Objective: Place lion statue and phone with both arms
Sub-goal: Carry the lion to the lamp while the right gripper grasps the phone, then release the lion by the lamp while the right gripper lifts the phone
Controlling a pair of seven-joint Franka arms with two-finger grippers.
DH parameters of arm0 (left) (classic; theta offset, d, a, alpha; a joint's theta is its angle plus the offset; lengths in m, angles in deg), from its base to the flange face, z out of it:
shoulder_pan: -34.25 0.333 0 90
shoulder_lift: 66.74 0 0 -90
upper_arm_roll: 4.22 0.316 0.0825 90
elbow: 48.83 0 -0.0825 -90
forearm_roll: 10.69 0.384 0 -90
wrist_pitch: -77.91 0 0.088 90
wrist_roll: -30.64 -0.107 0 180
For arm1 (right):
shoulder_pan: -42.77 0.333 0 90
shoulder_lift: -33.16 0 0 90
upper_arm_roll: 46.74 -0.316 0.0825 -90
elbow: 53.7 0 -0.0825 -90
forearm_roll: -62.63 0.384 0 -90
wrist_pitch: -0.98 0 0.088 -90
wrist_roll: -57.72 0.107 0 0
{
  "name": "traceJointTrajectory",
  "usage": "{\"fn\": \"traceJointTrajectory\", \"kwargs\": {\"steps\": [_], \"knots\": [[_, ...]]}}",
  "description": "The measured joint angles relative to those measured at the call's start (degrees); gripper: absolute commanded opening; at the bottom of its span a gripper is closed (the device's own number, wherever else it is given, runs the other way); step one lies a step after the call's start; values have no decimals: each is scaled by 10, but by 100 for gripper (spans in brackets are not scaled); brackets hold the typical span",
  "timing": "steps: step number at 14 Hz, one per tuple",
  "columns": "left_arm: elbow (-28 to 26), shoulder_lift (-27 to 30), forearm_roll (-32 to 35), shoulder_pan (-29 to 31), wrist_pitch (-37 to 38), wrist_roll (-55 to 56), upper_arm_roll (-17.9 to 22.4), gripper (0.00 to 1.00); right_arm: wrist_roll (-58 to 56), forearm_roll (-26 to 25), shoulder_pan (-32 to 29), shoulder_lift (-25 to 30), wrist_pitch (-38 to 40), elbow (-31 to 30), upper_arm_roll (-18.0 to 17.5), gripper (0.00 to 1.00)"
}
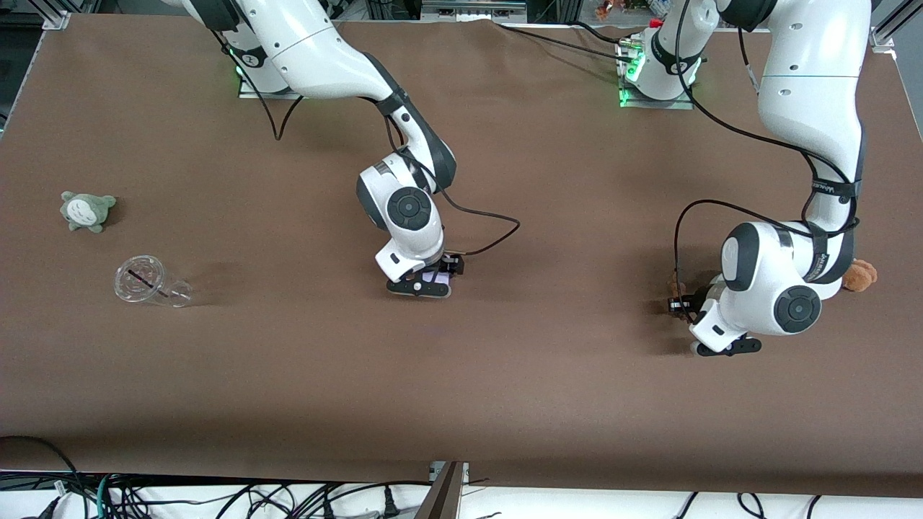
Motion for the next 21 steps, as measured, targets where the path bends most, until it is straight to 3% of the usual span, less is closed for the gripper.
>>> {"fn": "traceJointTrajectory", "kwargs": {"steps": [5, 6, 7, 8, 10, 13, 21], "knots": [[-1, -3, 0, -1, 0, -1, -1, 2, 0, 0, 7, -9, -10, 0, 0, 100], [-1, -3, 0, -1, 0, -1, -1, 21, 0, 0, 8, -10, -10, 0, 0, 100], [-1, -4, 0, -1, 1, -1, -1, 57, 0, 0, 8, -11, -10, 0, 0, 100], [-1, -4, 0, -1, 1, -1, -1, 100, 0, 0, 8, -12, -10, 0, 0, 92], [-3, -7, 0, 0, 1, -3, -1, 100, 0, 0, 8, -13, -10, 0, 0, 65], [-3, -10, 0, 2, 1, -5, 0, 100, 0, 0, 8, -13, -10, 0, 1, 42], [46, 31, -1, 0, 91, 8, -5, 100, -68, -1, -33, 6, 38, 13, 18, 42]]}}
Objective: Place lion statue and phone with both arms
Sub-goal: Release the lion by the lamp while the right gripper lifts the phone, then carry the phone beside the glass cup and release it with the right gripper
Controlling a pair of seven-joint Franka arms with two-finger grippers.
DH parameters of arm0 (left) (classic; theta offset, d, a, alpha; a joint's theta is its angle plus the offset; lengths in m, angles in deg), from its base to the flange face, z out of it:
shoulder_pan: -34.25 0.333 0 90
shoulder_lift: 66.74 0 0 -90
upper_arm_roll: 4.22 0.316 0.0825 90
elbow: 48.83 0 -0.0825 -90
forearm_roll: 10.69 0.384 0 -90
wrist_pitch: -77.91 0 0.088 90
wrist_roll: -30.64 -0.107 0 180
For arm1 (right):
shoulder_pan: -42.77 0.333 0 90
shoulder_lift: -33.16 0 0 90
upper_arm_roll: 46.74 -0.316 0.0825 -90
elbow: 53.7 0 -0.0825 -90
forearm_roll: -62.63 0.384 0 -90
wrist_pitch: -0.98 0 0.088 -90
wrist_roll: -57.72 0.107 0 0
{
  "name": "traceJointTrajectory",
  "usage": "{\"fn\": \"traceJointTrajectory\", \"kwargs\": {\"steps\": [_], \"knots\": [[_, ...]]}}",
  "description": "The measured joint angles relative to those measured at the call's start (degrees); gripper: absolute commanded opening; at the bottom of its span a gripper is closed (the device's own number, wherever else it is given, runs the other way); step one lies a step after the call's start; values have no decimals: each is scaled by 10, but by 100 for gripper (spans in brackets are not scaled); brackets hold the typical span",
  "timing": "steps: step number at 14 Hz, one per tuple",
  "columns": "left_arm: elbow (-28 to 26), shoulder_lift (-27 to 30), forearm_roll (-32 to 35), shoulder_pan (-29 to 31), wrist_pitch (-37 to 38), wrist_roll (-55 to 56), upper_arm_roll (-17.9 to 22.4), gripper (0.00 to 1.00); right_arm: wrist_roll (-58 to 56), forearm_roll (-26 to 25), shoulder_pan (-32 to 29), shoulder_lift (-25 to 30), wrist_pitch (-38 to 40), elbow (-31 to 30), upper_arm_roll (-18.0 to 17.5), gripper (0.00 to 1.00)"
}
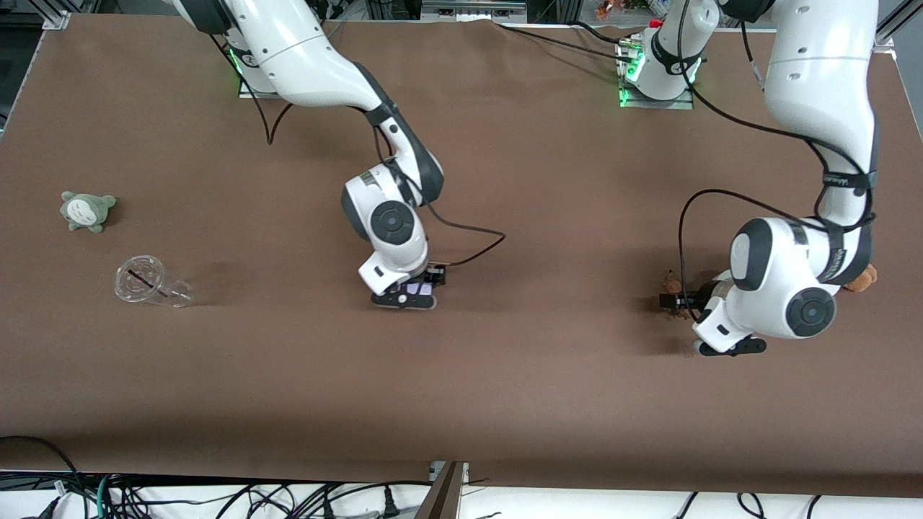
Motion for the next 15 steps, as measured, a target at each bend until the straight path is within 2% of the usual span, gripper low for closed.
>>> {"fn": "traceJointTrajectory", "kwargs": {"steps": [3, 6, 8, 11, 13, 15], "knots": [[6, 49, 0, 0, 43, 14, -1, 100, -85, 0, -40, 26, 69, 1, 26, 42], [12, 111, 5, -3, 88, 16, -5, 100, -159, 0, -58, 33, 117, 0, 85, 42], [31, 166, 12, -5, 152, 18, -6, 100, -220, 0, -76, 33, 133, -7, 118, 42], [82, 224, 12, 2, 282, 18, 0, 100, -309, 1, -138, 33, 144, -19, 124, 42], [98, 250, 12, 8, 308, 18, 1, 100, -344, 1, -170, 33, 144, -25, 123, 42], [79, 285, 15, 9, 309, 18, 1, 100, -358, 9, -187, 33, 144, -32, 123, 42]]}}
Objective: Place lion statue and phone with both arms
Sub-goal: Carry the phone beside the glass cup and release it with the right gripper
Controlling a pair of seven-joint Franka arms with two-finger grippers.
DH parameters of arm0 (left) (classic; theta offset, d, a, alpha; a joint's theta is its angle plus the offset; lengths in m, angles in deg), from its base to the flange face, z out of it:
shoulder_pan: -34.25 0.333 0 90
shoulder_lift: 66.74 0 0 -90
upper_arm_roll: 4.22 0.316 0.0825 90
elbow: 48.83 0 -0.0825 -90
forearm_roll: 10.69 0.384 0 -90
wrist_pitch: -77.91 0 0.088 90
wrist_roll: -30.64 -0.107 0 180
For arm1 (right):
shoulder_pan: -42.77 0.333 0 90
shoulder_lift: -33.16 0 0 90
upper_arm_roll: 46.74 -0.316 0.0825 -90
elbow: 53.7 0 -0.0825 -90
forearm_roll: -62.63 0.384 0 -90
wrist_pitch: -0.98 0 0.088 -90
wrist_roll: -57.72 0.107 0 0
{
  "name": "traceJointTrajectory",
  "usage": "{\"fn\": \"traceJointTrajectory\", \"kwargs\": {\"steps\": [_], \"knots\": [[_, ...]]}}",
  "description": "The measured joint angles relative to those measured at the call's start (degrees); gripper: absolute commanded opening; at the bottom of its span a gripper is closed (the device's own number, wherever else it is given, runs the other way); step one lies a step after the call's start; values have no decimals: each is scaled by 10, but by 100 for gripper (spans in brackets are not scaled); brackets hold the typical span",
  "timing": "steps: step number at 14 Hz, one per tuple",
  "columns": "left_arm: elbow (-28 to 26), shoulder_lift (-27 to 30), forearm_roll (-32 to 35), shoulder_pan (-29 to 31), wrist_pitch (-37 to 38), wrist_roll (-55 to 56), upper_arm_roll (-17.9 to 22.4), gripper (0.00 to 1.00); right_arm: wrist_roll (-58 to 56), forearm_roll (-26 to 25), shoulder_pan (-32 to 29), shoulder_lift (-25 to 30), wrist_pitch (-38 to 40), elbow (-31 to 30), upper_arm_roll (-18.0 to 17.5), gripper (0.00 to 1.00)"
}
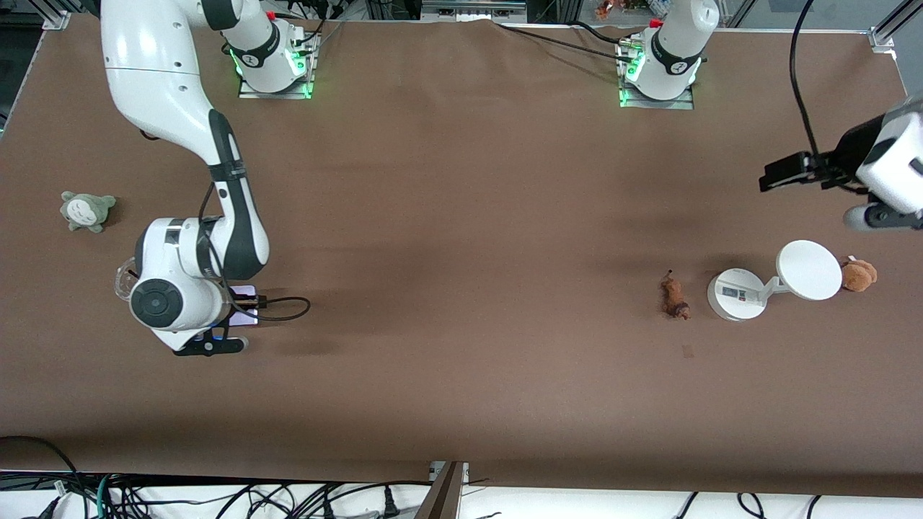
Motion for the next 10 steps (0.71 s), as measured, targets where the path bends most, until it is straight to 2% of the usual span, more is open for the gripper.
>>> {"fn": "traceJointTrajectory", "kwargs": {"steps": [2, 4, 8, 10], "knots": [[-73, 43, 4, 10, -48, 0, 1, 100, -16, 21, -7, -1, -6, -12, 0, 42], [-127, 61, 4, 26, -95, 0, 2, 100, -25, 25, -10, -2, -35, -35, 0, 42], [-141, 69, 24, 29, -183, -1, -2, 100, -30, 25, -13, -5, -55, -55, 0, 42], [-140, 74, 26, 29, -201, -4, -3, 100, -31, 25, -15, -5, -55, -55, 0, 42]]}}
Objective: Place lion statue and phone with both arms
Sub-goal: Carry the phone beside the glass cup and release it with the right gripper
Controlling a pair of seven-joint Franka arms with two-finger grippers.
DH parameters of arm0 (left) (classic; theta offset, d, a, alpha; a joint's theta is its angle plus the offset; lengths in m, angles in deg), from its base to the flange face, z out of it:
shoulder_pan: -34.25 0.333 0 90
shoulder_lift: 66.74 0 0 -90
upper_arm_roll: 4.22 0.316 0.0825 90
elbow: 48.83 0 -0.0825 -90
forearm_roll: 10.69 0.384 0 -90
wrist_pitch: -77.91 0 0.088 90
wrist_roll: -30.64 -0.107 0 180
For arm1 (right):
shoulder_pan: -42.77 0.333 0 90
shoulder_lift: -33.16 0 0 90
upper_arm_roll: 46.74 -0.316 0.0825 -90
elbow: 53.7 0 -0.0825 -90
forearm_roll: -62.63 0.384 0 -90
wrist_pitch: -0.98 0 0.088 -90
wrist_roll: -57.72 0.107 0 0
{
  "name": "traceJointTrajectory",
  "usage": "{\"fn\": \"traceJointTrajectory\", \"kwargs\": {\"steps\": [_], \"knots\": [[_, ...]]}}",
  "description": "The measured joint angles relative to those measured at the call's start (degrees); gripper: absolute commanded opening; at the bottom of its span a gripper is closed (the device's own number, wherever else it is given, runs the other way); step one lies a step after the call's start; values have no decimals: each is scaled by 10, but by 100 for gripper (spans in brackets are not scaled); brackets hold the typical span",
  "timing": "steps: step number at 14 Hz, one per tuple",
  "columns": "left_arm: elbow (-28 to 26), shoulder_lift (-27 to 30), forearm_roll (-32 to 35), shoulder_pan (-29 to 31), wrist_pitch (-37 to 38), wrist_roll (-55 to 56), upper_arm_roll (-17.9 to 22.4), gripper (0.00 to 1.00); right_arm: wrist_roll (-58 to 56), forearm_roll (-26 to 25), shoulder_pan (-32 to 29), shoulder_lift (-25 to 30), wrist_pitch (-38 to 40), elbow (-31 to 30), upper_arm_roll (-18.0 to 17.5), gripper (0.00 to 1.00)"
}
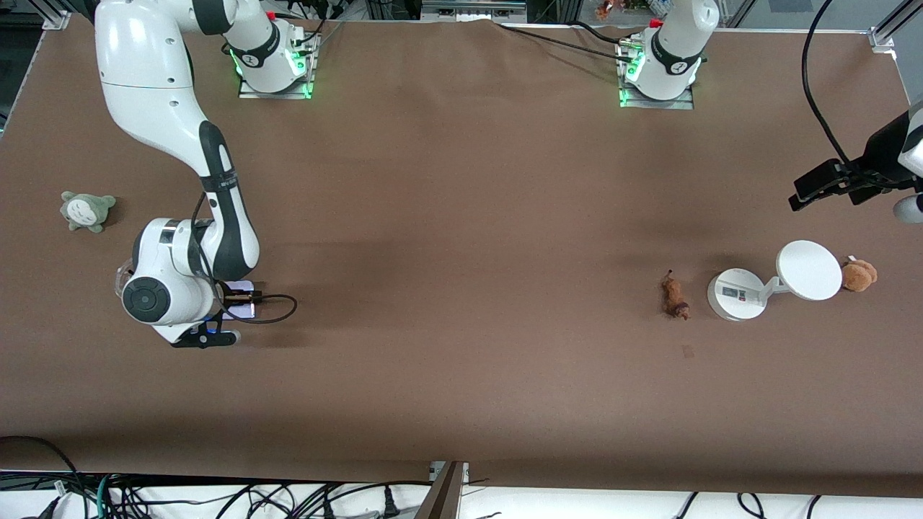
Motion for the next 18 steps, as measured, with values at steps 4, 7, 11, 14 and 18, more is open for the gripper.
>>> {"fn": "traceJointTrajectory", "kwargs": {"steps": [4, 7, 11, 14, 18], "knots": [[1, -4, 0, 4, -44, -2, 2, 100, 0, 0, -8, 0, 0, -1, 0, 87], [7, -4, 0, 7, -46, -2, 5, 100, -2, 0, -14, 1, 0, 0, 1, 100], [9, -12, 0, 6, -50, -5, 2, 100, -7, 0, -13, 23, 19, 26, 0, 100], [21, -18, 0, 3, -52, -5, -2, 100, -7, 0, -11, 49, 124, 92, 0, 100], [24, -19, 0, 2, -52, -5, -2, 100, -8, -1, -12, 106, 286, 167, 9, 100]]}}
